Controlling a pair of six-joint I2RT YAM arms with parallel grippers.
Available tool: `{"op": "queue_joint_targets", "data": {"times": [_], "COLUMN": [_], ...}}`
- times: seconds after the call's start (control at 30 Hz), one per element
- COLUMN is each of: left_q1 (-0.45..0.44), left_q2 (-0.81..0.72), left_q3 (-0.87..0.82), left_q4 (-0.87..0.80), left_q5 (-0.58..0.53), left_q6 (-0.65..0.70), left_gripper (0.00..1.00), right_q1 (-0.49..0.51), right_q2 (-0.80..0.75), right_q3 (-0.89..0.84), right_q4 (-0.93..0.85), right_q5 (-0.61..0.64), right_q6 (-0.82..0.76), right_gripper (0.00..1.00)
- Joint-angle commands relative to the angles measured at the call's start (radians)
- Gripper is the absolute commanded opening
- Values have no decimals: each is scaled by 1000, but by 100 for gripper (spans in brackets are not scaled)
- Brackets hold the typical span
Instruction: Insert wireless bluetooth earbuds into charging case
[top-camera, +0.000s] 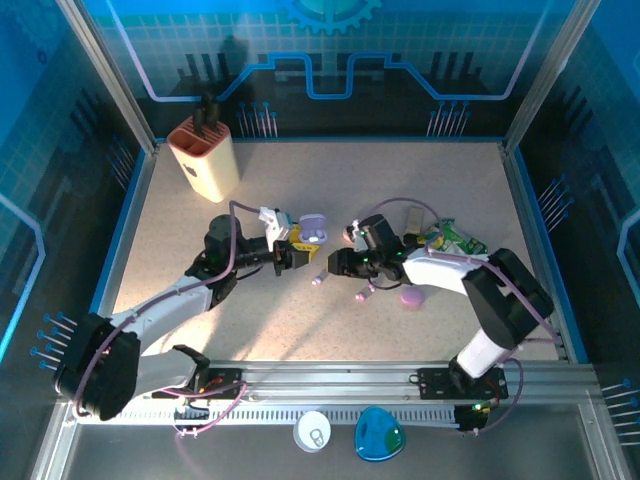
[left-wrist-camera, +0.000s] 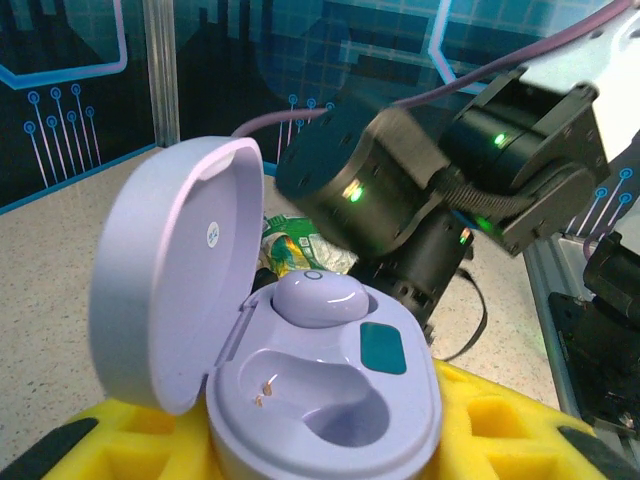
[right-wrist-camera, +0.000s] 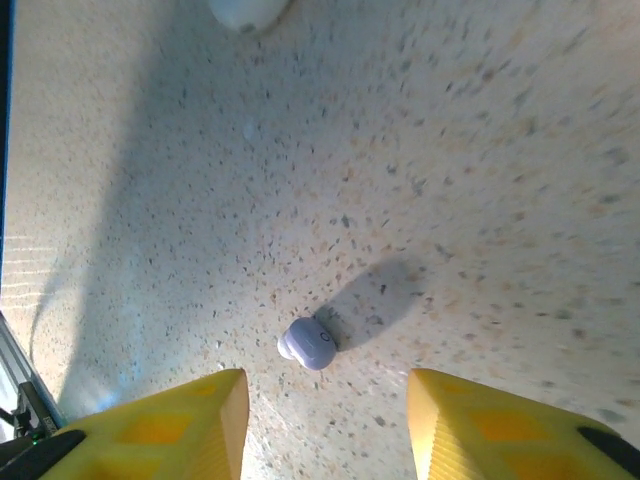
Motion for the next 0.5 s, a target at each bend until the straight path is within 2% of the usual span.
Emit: {"op": "queue_joint_targets", "data": {"times": [0.0,0.27,0.47], "left_q1": [8,9,8], "left_q2": [-41,-70,-69], "left_q3": [-23,-31,-28], "left_q4": [23,-1,-6], "left_q5": [-10,-21,-21], "left_q6": [3,13,16], "left_gripper": [35,35,35], "right_q1": [46,128,143], "right_q2": [64,153,195], "right_q3": [39,57,62], "right_q4": [6,32,82], "right_q5": [-55,-62,-44], "right_q6": [80,134,162], "right_gripper": [46,44,44]}}
